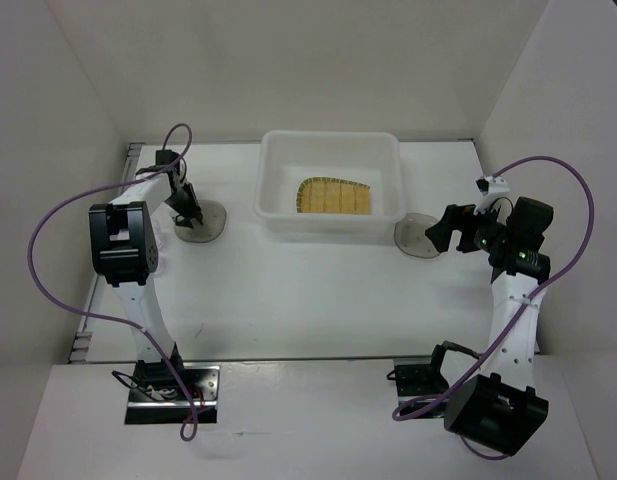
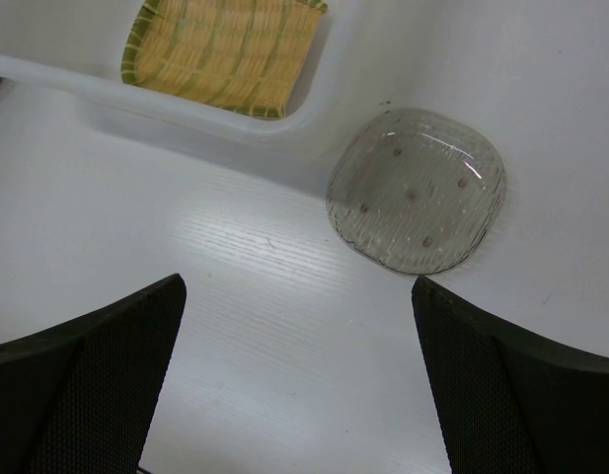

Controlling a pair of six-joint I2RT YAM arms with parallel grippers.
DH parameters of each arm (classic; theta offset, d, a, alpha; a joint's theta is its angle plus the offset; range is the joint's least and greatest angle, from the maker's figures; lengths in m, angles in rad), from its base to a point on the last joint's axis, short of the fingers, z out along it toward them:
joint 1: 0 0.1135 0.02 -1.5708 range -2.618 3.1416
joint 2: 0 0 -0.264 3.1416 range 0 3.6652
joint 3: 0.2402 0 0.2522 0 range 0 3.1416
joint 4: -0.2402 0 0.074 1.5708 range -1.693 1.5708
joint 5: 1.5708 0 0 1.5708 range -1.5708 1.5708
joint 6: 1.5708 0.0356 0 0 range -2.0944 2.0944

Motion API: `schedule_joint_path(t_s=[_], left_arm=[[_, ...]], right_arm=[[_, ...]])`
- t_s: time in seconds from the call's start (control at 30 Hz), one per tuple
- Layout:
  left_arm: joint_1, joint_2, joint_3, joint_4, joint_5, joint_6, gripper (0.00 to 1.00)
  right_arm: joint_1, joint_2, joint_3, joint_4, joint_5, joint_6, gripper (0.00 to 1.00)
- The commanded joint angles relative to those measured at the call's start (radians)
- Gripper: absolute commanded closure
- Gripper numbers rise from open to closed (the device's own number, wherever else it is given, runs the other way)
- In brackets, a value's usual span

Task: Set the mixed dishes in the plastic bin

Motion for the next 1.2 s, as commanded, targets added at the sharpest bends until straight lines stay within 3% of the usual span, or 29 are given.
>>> schedule_joint_path(t_s=[0.0,0.13,0.27,0.3,0.37,0.43,0.53,0.57,0.73,1.17], left_arm=[[0.0,-0.009,-0.005,0.012,0.028,0.025,0.62],[0.0,-0.029,-0.014,0.021,0.041,0.025,0.91],[0.0,-0.066,-0.014,0.021,0.041,0.025,0.99],[-0.009,-0.08,-0.014,0.021,-0.003,0.025,0.95],[-0.009,-0.132,-0.014,0.021,-0.077,0.015,0.69],[-0.018,-0.181,-0.023,0.032,-0.111,0.006,0.56],[-0.018,-0.192,-0.023,0.032,-0.218,0.006,0.15],[-0.018,-0.192,-0.023,0.032,-0.237,0.006,0.1],[-0.018,-0.155,-0.002,0.014,-0.275,-0.003,0.01],[-0.009,-0.04,0.03,0.023,-0.122,0.028,0.01]], right_arm=[[0.003,-0.027,-0.011,0.033,-0.003,-0.013,0.0],[0.003,-0.027,-0.011,0.033,-0.003,-0.013,0.0],[0.003,-0.027,-0.011,0.033,-0.003,-0.013,0.0],[0.003,-0.027,-0.011,0.033,-0.003,-0.013,0.0],[0.003,-0.027,-0.011,0.033,-0.003,-0.004,0.0],[0.003,-0.027,-0.011,0.033,-0.003,-0.004,0.0],[0.003,-0.027,-0.011,0.033,0.006,-0.004,0.0],[0.003,-0.027,-0.011,0.042,0.006,-0.004,0.0],[0.003,-0.017,-0.011,0.042,0.006,-0.004,0.0],[0.003,-0.027,-0.011,0.042,0.006,-0.004,0.0]])
